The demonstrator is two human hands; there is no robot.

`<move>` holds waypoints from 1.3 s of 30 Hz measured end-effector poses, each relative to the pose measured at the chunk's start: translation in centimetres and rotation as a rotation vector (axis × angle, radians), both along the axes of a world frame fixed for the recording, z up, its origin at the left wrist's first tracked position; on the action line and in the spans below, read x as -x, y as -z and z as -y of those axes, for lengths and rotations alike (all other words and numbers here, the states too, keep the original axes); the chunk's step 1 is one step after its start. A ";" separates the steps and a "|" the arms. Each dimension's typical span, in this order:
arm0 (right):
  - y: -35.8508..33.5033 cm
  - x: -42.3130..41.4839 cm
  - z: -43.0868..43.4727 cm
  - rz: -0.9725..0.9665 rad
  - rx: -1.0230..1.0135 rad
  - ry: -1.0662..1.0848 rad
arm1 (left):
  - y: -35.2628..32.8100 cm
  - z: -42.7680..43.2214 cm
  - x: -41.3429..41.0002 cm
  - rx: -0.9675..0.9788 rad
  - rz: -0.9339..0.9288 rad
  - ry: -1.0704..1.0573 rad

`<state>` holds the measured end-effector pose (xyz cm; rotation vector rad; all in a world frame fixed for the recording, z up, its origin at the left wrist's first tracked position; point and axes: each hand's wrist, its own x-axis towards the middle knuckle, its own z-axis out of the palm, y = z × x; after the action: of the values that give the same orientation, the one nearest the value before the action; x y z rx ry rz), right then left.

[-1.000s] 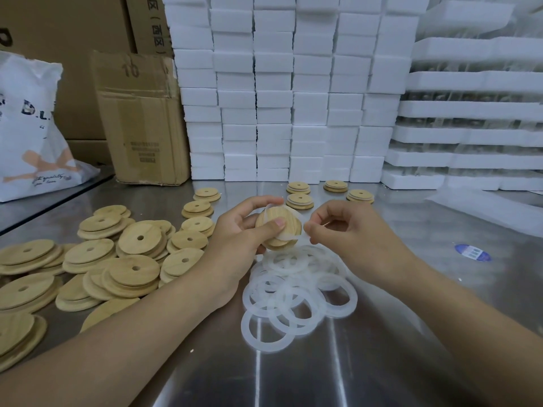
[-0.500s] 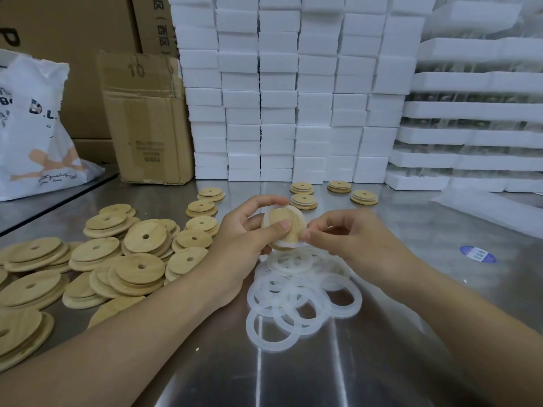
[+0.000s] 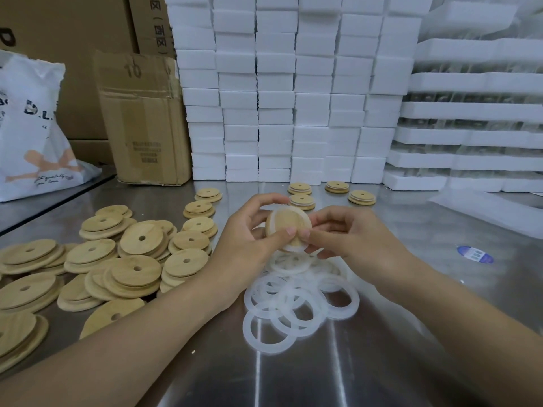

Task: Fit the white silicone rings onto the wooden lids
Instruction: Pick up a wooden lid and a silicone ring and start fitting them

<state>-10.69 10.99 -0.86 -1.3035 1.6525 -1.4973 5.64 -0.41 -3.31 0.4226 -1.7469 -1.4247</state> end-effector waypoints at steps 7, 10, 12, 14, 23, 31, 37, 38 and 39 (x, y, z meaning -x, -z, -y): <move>0.0 -1.0 0.0 0.253 0.057 0.024 | 0.2 0.2 0.2 0.010 0.031 -0.194; 0.1 -1.3 0.0 0.272 0.089 0.027 | 0.3 0.3 0.3 -0.009 0.013 -0.207; 0.1 -1.5 0.1 0.285 0.121 0.038 | 0.4 0.3 0.3 -0.002 0.018 -0.171; 0.1 -1.6 0.2 0.274 0.127 0.018 | 0.4 0.3 0.2 0.026 0.039 -0.152; 0.1 -1.6 0.1 0.201 0.085 -0.019 | 0.2 0.5 0.3 -0.146 -0.011 -0.153; -0.7 -1.7 -0.1 0.133 0.038 -0.059 | 0.0 0.7 0.0 -0.381 -0.071 -0.020; -0.9 -1.6 -0.4 0.131 0.029 -0.039 | -0.1 0.5 -0.1 -0.344 -0.063 -0.003; -1.0 -1.6 -0.4 0.133 0.028 -0.038 | 0.0 0.5 -0.1 -0.335 -0.070 -0.020; -1.0 -1.6 -0.4 0.135 0.026 -0.037 | 0.0 0.4 -0.1 -0.321 -0.075 -0.043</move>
<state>-9.07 11.41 0.11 -1.2124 1.5201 -1.5536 5.73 -0.83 -3.29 0.5647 -1.4437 -1.6730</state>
